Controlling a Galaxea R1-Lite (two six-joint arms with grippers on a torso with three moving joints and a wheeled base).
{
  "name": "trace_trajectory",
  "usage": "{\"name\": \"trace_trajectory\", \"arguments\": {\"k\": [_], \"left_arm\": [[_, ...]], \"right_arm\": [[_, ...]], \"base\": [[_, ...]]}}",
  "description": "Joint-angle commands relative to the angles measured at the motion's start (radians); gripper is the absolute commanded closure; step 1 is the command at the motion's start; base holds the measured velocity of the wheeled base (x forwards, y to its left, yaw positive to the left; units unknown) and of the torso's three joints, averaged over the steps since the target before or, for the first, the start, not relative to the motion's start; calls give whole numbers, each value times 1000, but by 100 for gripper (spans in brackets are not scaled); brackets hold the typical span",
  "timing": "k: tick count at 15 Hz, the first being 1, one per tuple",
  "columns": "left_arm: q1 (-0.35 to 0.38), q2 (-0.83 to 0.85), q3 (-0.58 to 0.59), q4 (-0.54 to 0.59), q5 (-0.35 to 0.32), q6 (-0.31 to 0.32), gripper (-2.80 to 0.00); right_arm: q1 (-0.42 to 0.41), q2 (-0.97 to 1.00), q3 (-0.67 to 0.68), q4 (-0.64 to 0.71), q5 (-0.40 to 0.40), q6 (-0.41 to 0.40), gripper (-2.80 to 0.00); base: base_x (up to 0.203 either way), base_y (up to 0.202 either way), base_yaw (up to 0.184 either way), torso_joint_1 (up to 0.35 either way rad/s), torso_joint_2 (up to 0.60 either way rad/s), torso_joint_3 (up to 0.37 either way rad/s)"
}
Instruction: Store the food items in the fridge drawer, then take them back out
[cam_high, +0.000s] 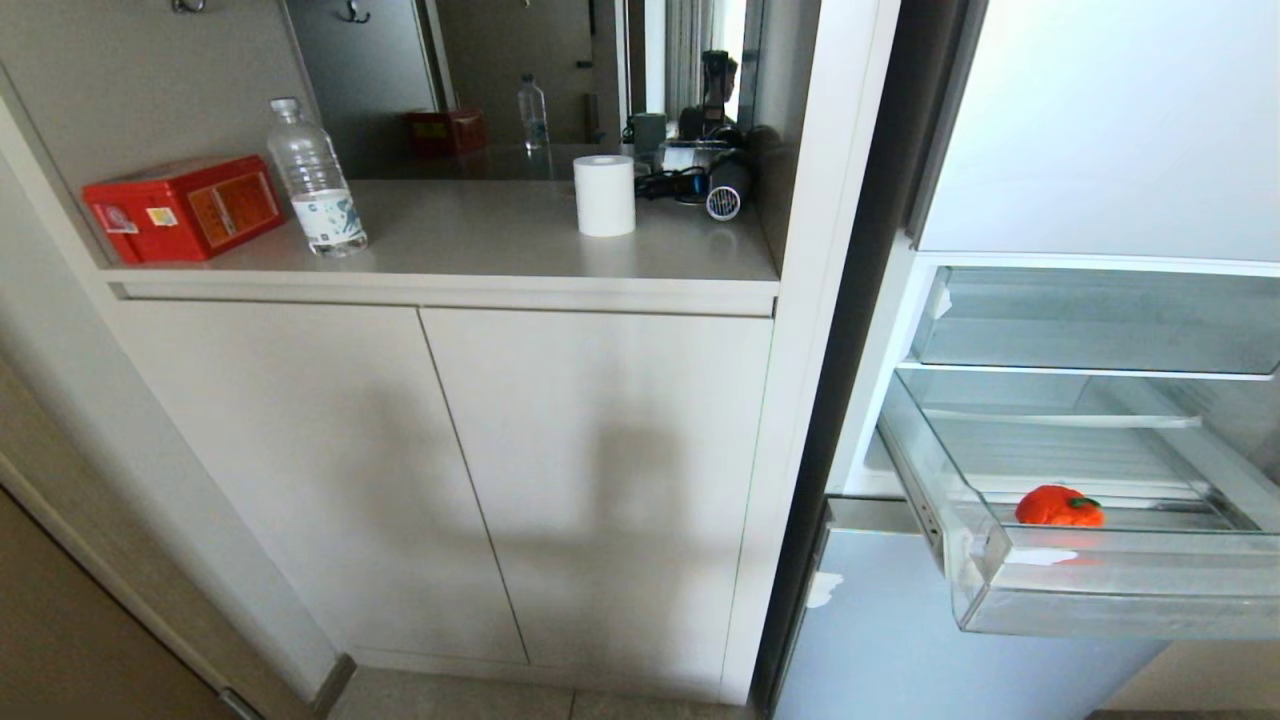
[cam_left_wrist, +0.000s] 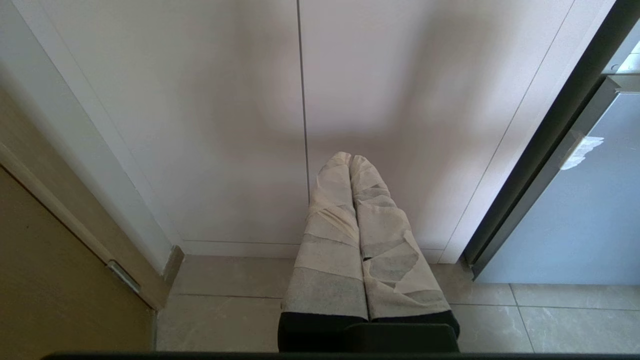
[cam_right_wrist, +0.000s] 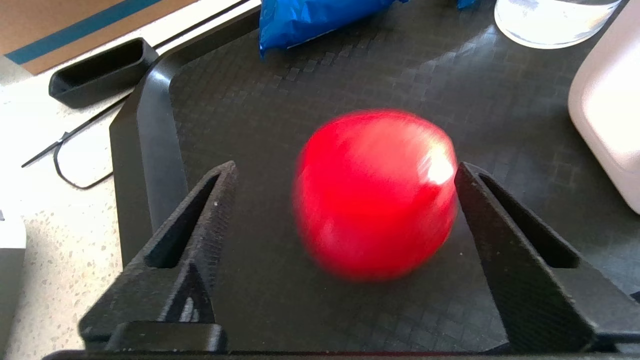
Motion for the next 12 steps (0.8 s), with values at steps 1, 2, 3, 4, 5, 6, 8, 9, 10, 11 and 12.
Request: {"name": "trace_trajectory", "arguments": {"k": [1,2,3,4,5,6,8,9,10,11,12], "left_arm": [[0,2,0,1,1,0,0],[0,2,0,1,1,0,0],[0,2,0,1,1,0,0],[0,2,0,1,1,0,0],[0,2,0,1,1,0,0],[0,2,0,1,1,-1,0],[0,2,0,1,1,0,0],[0,2,0,1,1,-1,0],[0,2,0,1,1,0,0],[0,2,0,1,1,0,0],[0,2,0,1,1,0,0]], "right_arm": [[0,-1,-2,-3,2,1,-280],[0,-3,-2,-4,4,2,-280],[0,-12,-1,-4,5,3,-280],[0,-31,0,-4,6,6,-280],[0,-65,5,-3,8,15,-280],[-1,-110,11,1,9,28,-280],[-1,-200,23,18,11,75,-280],[0,-264,31,34,15,96,-280],[1,-320,36,48,23,123,-280],[5,-388,37,67,39,158,-280],[9,-464,32,94,63,197,-280]], "base": [[0,0,0,0,0,0],[0,0,0,0,0,0],[0,0,0,0,0,0],[0,0,0,0,0,0],[0,0,0,0,0,0],[0,0,0,0,0,0],[0,0,0,0,0,0],[0,0,0,0,0,0],[0,0,0,0,0,0],[0,0,0,0,0,0],[0,0,0,0,0,0]]}}
